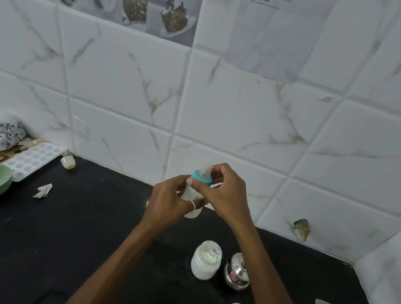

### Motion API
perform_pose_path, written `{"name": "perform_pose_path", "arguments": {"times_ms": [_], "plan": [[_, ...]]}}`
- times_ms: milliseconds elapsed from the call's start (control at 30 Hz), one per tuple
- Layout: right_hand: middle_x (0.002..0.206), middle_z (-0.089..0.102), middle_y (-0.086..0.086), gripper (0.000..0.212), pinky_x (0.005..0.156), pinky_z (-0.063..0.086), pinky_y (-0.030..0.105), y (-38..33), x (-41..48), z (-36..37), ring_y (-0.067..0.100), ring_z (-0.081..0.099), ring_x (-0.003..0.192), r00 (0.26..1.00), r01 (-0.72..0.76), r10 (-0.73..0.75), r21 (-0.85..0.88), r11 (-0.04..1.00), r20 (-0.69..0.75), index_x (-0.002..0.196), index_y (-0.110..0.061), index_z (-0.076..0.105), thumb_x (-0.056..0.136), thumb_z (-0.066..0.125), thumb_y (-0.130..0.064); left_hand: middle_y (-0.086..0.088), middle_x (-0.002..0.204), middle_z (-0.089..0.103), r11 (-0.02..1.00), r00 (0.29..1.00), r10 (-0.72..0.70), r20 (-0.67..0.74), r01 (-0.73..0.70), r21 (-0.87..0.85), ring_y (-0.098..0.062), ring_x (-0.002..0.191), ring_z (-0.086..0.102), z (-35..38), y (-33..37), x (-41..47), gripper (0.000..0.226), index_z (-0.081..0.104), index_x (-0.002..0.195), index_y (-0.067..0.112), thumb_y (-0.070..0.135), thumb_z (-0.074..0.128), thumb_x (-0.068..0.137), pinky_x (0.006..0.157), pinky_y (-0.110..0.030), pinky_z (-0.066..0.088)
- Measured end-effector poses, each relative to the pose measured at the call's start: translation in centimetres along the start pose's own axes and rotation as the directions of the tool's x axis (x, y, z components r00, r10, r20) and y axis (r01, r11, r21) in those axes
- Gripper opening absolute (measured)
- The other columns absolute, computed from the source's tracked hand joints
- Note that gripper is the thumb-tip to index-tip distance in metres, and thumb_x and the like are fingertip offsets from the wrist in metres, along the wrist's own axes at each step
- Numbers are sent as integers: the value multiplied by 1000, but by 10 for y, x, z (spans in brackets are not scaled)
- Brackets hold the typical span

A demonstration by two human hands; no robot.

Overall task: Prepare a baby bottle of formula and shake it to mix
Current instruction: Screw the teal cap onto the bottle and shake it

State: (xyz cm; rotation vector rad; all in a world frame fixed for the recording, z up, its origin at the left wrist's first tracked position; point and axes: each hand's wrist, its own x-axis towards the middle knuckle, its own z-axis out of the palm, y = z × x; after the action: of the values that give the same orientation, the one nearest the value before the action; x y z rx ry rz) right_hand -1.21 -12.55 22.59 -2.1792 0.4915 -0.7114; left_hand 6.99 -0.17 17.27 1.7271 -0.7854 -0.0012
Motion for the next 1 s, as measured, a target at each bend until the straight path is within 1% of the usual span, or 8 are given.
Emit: {"name": "perform_pose_path", "arguments": {"times_ms": [100,233,333,533,733,833,933,1000], "plan": [[117,64,-8,50,77,50,4,2,-2,1,4,63,102,1000,15,-16,21,1000,10,118,-23,58,80,85,-43,27,89,66,1000,1000,6,-2,-6,-5,5,88,65,1,0,1,52,69,119,26,32,87,71,74,-11,52],[138,60,-7,52,106,53,34,6,2,-13,12,58,127,972,-29,-27,230,973,234,136,-23,52,90,77,-25,23,96,70,999,1000,2,25,-1,-49,3,91,67,-2,3,2,52,68,117,31,42,86,70,76,-13,54],[139,63,-1,49,108,51,42,7,7,-21,17,61,128,947,-48,-53,302,952,315,139,-15,55,93,71,-15,24,95,69,997,999,-7,43,10,-77,7,92,65,-3,8,3,49,65,114,35,42,87,70,74,-7,50],[122,72,-6,41,101,57,40,6,1,-13,13,68,115,983,-86,26,328,941,182,126,-20,65,88,80,-18,21,94,70,998,1000,-17,15,18,-58,2,89,66,1,12,2,46,68,113,29,39,86,72,74,-11,52],[114,63,-12,45,77,49,2,-2,-18,17,0,62,102,985,-49,81,198,979,-155,114,-28,56,81,86,-34,22,89,67,998,999,27,-36,-25,55,-5,84,67,10,9,-1,48,70,118,19,20,85,72,75,-25,58],[127,60,-14,47,87,49,5,4,-17,9,1,59,115,999,-35,43,229,973,-30,124,-30,53,86,81,-30,24,90,66,999,1000,11,-19,-11,41,0,86,67,9,9,-1,48,69,118,20,20,85,73,76,-21,58],[138,60,-10,48,108,50,28,11,-12,-8,9,57,128,988,-53,10,282,958,153,136,-28,52,94,73,-19,24,94,66,1000,1000,-11,21,11,3,1,88,67,5,13,1,50,68,118,24,35,86,72,76,-14,53],[134,64,-9,46,107,52,34,11,-10,-16,10,61,125,983,-59,5,290,955,183,137,-25,56,95,71,-16,22,95,66,1000,999,-16,32,16,-8,0,88,67,4,17,1,50,67,117,26,40,85,72,75,-11,51]]}}
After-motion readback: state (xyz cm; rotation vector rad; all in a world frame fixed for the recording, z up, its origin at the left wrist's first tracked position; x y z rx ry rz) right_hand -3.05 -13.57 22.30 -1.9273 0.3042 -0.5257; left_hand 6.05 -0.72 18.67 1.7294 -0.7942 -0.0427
